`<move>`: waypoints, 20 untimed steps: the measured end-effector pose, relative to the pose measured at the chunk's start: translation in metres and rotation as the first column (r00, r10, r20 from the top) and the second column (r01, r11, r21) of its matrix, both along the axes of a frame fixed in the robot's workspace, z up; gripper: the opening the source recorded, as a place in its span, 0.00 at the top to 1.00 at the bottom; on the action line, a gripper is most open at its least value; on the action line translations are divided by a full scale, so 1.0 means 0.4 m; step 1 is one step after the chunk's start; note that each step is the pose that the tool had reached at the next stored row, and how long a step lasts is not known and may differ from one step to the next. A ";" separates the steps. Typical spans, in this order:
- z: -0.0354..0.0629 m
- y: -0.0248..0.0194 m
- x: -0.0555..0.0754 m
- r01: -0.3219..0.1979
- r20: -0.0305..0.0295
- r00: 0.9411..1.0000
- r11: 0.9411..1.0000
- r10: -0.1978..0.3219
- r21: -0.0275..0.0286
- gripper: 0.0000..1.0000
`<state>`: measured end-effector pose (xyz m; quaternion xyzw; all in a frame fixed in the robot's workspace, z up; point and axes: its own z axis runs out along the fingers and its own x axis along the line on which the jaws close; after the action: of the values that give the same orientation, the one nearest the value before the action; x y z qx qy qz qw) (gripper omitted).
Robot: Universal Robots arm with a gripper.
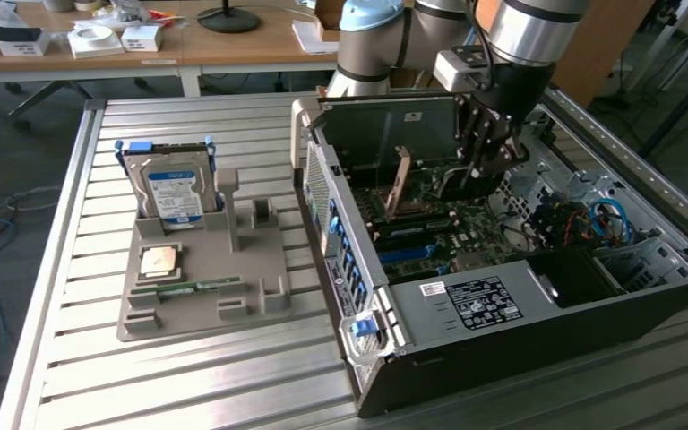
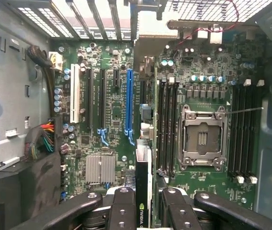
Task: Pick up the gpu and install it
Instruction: 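Insert the gpu into the slot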
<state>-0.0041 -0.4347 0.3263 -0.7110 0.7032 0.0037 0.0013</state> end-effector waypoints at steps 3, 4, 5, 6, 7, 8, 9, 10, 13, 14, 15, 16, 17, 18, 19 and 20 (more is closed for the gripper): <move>-0.001 0.000 0.000 0.000 0.000 1.000 1.000 0.000 0.000 0.74; -0.001 0.000 0.000 0.000 0.000 1.000 1.000 0.000 0.000 0.74; -0.001 0.000 0.000 0.000 0.000 1.000 1.000 0.000 0.000 0.74; -0.001 0.000 0.000 0.000 0.000 1.000 1.000 0.000 0.000 0.74; -0.001 0.000 0.000 0.000 0.000 1.000 1.000 0.000 0.000 0.74; -0.002 -0.001 -0.001 0.000 0.001 1.000 1.000 0.000 0.001 0.74; -0.001 -0.002 -0.001 0.000 0.000 1.000 1.000 0.000 0.000 0.74; -0.001 -0.003 -0.001 0.000 0.000 1.000 1.000 0.000 0.000 0.74; -0.001 -0.006 0.000 0.000 0.000 1.000 1.000 0.000 0.000 0.74; -0.001 -0.007 0.000 0.000 0.000 1.000 1.000 0.000 0.000 0.74; -0.001 -0.008 0.000 0.000 0.000 1.000 1.000 0.000 0.000 0.74; -0.001 -0.008 0.000 0.000 0.000 1.000 1.000 0.000 0.000 0.74; -0.001 -0.008 0.000 0.000 0.000 1.000 1.000 0.000 0.000 0.74; -0.001 -0.008 0.000 0.000 0.000 1.000 1.000 0.000 0.000 0.74; -0.001 -0.008 0.000 0.000 0.000 1.000 1.000 0.000 0.000 0.74; -0.001 -0.009 0.000 0.000 0.000 1.000 1.000 0.000 0.000 0.74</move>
<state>-0.0042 -0.4381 0.3258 -0.7109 0.7032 0.0036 0.0015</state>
